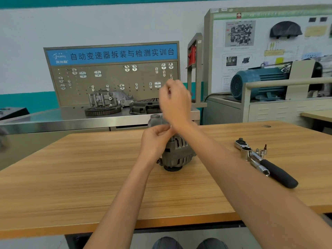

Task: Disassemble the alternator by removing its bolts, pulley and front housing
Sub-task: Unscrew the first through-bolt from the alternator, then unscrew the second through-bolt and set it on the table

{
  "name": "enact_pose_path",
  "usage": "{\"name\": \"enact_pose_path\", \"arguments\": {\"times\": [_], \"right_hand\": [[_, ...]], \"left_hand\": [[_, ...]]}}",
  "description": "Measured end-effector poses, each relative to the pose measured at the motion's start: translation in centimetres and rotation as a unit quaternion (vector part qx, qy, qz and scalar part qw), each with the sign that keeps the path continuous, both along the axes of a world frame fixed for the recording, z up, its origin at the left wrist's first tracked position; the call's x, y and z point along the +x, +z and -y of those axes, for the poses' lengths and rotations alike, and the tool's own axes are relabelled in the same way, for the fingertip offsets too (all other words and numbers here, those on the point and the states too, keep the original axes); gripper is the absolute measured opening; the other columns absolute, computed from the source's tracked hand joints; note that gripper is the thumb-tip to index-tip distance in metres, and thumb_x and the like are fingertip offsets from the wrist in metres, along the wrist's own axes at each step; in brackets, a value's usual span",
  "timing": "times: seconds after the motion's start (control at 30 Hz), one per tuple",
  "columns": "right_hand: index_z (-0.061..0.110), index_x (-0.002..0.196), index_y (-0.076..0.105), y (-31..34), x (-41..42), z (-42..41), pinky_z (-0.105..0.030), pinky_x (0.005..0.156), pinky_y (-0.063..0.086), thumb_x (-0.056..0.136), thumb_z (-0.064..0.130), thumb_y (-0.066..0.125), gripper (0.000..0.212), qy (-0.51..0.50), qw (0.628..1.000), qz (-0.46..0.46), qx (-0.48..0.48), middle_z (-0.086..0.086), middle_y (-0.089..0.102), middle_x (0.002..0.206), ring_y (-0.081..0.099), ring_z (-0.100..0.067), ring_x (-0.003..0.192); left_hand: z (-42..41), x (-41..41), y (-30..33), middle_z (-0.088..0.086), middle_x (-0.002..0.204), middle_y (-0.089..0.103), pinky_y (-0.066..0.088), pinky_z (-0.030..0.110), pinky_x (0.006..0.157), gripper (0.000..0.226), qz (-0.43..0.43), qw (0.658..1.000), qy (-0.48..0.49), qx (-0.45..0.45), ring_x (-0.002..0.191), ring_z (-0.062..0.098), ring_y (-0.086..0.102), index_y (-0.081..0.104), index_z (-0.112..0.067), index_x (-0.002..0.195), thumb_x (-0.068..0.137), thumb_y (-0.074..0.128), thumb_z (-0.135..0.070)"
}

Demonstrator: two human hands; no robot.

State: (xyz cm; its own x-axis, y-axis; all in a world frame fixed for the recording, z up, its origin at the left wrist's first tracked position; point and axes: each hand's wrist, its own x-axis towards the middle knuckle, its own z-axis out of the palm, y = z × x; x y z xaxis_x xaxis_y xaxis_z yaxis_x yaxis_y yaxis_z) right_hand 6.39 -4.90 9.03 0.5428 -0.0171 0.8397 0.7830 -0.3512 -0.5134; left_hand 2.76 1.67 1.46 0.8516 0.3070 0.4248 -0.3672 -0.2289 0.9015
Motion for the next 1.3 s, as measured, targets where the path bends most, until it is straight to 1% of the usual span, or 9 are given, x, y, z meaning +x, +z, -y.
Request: {"name": "enact_pose_path", "arguments": {"times": [0.1, 0.2, 0.33, 0.47, 0.57, 0.87, 1.0, 1.1, 1.3], "right_hand": [[0.015, 0.075, 0.049, -0.9, 0.0, -0.7, -0.031, 0.084, 0.029, 0.082, 0.026, 0.046, 0.013, -0.219, 0.967, 0.101, -0.081, 0.003, 0.041, 0.078, 0.038, -0.015, 0.078], [0.018, 0.054, 0.036, 1.1, -0.2, 0.3, -0.028, 0.076, 0.032, 0.091, 0.024, 0.038, 0.038, 0.107, 0.992, -0.039, 0.063, 0.004, 0.038, 0.058, 0.037, -0.013, 0.061], [0.018, 0.039, 0.038, 2.3, 0.2, 1.4, -0.026, 0.078, 0.04, 0.099, 0.022, 0.024, 0.061, 0.396, 0.86, -0.211, 0.245, 0.001, 0.042, 0.045, 0.047, -0.013, 0.052], [0.012, 0.064, 0.048, -0.2, -0.4, -1.0, -0.027, 0.076, 0.033, 0.087, 0.023, 0.043, 0.026, 0.026, 0.999, 0.034, -0.003, 0.004, 0.041, 0.065, 0.038, -0.011, 0.066], [0.013, 0.062, 0.051, -0.6, -0.6, -2.2, -0.032, 0.085, 0.031, 0.083, 0.023, 0.048, 0.023, -0.141, 0.982, 0.126, -0.029, 0.003, 0.043, 0.067, 0.038, -0.014, 0.069], [0.015, 0.042, 0.036, 2.2, 0.2, 0.7, -0.026, 0.078, 0.04, 0.098, 0.019, 0.026, 0.057, 0.397, 0.856, -0.217, 0.252, 0.002, 0.042, 0.043, 0.045, -0.016, 0.054], [0.015, 0.056, 0.04, 0.3, -1.5, -1.1, -0.024, 0.066, 0.035, 0.09, 0.011, 0.044, 0.035, 0.13, 0.988, 0.004, 0.08, 0.002, 0.041, 0.06, 0.04, -0.009, 0.059], [0.011, 0.078, 0.056, -1.7, -1.6, -1.7, -0.034, 0.085, 0.035, 0.074, 0.013, 0.055, 0.004, -0.246, 0.952, 0.17, -0.067, -0.004, 0.05, 0.078, 0.044, -0.021, 0.076], [0.009, 0.101, 0.057, -1.2, -0.3, -0.5, -0.033, 0.088, 0.026, 0.074, -0.006, 0.048, 0.033, -0.257, 0.94, 0.157, -0.16, -0.01, 0.052, 0.095, 0.047, -0.027, 0.087]], "left_hand": [[-0.1, 0.2, -0.1, -0.004, 0.076, 0.072, 0.052, 0.022, 0.066, 0.01, 0.005, 1.0, 0.011, 0.004, 0.075, 0.008, 0.066, 0.072, -0.015, 0.088, 0.086, 0.064, -0.01], [0.0, 0.1, -0.1, -0.001, 0.089, 0.074, 0.052, 0.018, 0.069, 0.024, 0.004, 1.0, -0.002, 0.013, 0.081, 0.005, 0.068, 0.07, -0.011, 0.105, 0.084, 0.069, -0.023], [-0.1, -0.1, -0.1, -0.003, 0.103, 0.073, 0.053, 0.027, 0.087, 0.018, 0.0, 0.999, -0.019, 0.034, 0.095, 0.005, 0.067, 0.073, -0.02, 0.1, 0.086, 0.066, -0.03], [-0.3, 0.1, -0.3, -0.012, 0.062, 0.068, 0.045, 0.021, 0.06, 0.026, 0.011, 0.999, 0.014, 0.028, 0.06, -0.004, 0.06, 0.068, -0.024, 0.066, 0.087, 0.061, -0.009], [-0.2, -0.1, -0.2, -0.01, 0.048, 0.059, 0.038, 0.023, 0.052, 0.033, 0.007, 0.999, 0.03, 0.02, 0.049, 0.001, 0.052, 0.061, -0.018, 0.058, 0.084, 0.055, 0.001], [-0.6, -0.1, -0.2, 0.001, 0.093, 0.075, 0.054, 0.027, 0.082, 0.033, -0.003, 0.999, -0.033, 0.02, 0.089, 0.009, 0.069, 0.067, -0.006, 0.113, 0.085, 0.068, -0.023], [-0.6, 0.0, -0.2, -0.012, 0.057, 0.067, 0.047, 0.014, 0.057, 0.018, 0.005, 1.0, -0.006, 0.015, 0.058, -0.002, 0.061, 0.07, -0.017, 0.072, 0.084, 0.064, -0.004], [-0.5, 0.1, -0.2, -0.015, 0.033, 0.046, 0.028, 0.008, 0.035, 0.042, -0.003, 0.999, 0.032, 0.023, 0.037, -0.003, 0.044, 0.045, -0.016, 0.05, 0.083, 0.051, 0.008], [-0.7, -0.7, 0.0, -0.011, 0.061, 0.07, 0.047, 0.011, 0.054, 0.021, 0.013, 0.998, -0.043, 0.046, 0.063, -0.004, 0.065, 0.068, -0.015, 0.079, 0.086, 0.059, 0.002]]}}
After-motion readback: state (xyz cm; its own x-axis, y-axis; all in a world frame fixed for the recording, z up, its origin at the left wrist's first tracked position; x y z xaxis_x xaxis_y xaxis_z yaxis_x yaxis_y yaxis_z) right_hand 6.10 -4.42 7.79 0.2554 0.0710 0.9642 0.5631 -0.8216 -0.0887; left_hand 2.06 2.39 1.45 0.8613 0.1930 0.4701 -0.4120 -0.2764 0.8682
